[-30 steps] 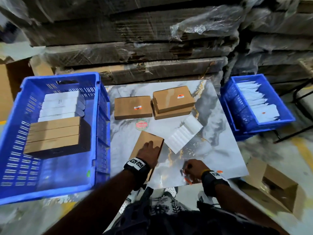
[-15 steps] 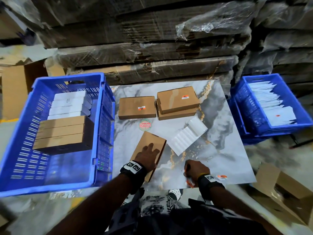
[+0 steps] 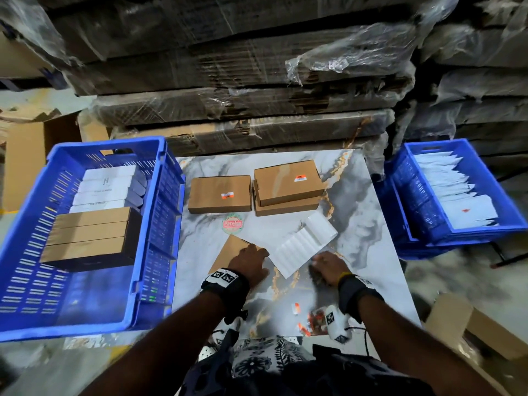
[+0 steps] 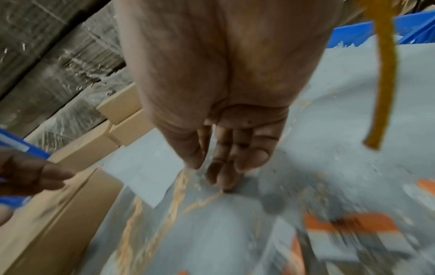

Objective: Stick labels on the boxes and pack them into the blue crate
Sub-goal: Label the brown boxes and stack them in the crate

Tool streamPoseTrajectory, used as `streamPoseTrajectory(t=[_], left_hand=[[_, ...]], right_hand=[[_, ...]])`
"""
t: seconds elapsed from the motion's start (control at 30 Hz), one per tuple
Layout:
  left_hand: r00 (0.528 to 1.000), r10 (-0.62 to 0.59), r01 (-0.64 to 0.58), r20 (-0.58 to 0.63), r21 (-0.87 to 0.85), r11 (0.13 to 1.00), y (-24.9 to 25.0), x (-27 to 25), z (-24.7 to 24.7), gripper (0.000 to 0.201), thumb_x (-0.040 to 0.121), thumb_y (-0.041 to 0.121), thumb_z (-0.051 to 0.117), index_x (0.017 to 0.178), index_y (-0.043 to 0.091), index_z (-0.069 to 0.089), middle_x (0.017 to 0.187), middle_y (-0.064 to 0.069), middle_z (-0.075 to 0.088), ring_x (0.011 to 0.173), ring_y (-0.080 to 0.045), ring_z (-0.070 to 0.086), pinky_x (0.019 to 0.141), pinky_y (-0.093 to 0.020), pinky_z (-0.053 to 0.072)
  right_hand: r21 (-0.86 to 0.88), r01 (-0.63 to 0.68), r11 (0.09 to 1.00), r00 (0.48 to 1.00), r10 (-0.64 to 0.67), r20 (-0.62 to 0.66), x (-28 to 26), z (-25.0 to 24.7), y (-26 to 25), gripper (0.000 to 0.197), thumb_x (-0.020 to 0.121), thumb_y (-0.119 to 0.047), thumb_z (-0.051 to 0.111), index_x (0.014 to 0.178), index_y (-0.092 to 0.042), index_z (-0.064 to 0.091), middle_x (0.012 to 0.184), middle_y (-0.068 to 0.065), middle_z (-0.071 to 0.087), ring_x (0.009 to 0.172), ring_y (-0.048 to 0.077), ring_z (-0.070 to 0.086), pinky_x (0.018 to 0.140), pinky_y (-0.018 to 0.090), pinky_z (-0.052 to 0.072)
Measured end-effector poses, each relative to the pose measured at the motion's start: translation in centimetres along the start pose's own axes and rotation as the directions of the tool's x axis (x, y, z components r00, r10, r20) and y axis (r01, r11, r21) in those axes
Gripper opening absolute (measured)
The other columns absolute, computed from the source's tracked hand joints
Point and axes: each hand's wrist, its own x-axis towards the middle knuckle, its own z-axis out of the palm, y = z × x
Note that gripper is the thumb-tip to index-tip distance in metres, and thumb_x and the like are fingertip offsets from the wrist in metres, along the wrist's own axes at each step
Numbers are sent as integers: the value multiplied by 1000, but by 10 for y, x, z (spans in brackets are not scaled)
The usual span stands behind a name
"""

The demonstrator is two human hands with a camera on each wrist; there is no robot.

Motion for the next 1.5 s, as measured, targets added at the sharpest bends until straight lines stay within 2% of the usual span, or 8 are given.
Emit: streamPoseTrajectory(t=[0.27, 0.57, 0.63, 0.8, 1.0, 1.1, 1.23, 1.5], left_hand=[[997, -16, 1, -71, -199, 980, 30, 13, -5, 59, 91, 42, 60, 143, 27, 39, 138, -9, 45, 126, -26, 48, 105, -36, 40], [974, -95, -15, -207, -476, 879, 47, 26, -24, 66, 92, 54, 55, 147, 22, 38, 148, -6, 44, 135, -20, 43, 110, -31, 32], [968, -133, -7, -213, -554, 833, 50, 31, -30, 63, 92, 57, 53, 142, 19, 45, 145, -4, 48, 132, -21, 46, 110, -31, 33], [984, -87, -72, -158, -784, 616, 57, 36, -47, 48, 83, 63, 60, 83, 15, 65, 91, 1, 66, 84, -15, 59, 81, -31, 46], [982, -95, -133, -164, -954, 270, 66, 28, -59, 13, 82, 6, 75, 93, 9, 67, 103, -19, 71, 89, -29, 66, 86, -44, 55], [972, -114, -169, -205, -949, 266, 65, 24, -61, 23, 73, 10, 79, 92, 12, 66, 102, -18, 72, 91, -32, 67, 89, -49, 53], [964, -100, -204, -247, -926, 316, 62, 16, -63, 41, 73, 10, 79, 109, 12, 60, 108, -14, 71, 99, -33, 68, 89, -49, 56], [933, -38, -331, -358, -894, 303, 58, 1, -71, 51, 84, -3, 68, 124, 22, 48, 101, -9, 70, 87, -21, 68, 75, -36, 58]], right_hand=[[433, -165, 886, 949, 262, -175, 46, -38, -11, 63, 99, -55, 37, 66, -5, 57, 92, 21, 62, 94, 35, 58, 90, 39, 43], [802, 178, 570, 968, 43, -245, 33, -29, -29, 7, 86, -8, 70, 90, -6, 64, 82, 11, 61, 72, 24, 54, 66, 31, 48], [822, 217, 527, 976, -108, -188, 18, -26, -30, 28, 86, -2, 68, 113, -8, 61, 91, 13, 66, 77, 24, 60, 71, 36, 52], [758, 272, 593, 950, -292, -112, -10, -23, -26, 52, 88, -5, 67, 132, -28, 51, 78, 5, 58, 75, 16, 56, 69, 31, 47], [700, 351, 622, 914, -391, -111, -28, -30, -34, 48, 90, 0, 64, 129, -25, 54, 75, -13, 66, 72, 5, 59, 65, 21, 49], [621, 428, 657, 904, -315, -290, -24, -33, -39, 46, 84, -19, 76, 121, -38, 57, 91, 0, 62, 86, 16, 60, 82, 33, 53], [434, 612, 662, 756, -329, -566, -26, -43, -54, 52, 82, -18, 78, 126, -32, 55, 118, -9, 56, 101, 6, 56, 84, 17, 49], [246, 667, 704, 731, -553, -399, -21, -49, -78, 39, 79, -13, 78, 114, -26, 68, 113, -8, 67, 106, 8, 60, 94, 30, 52]])
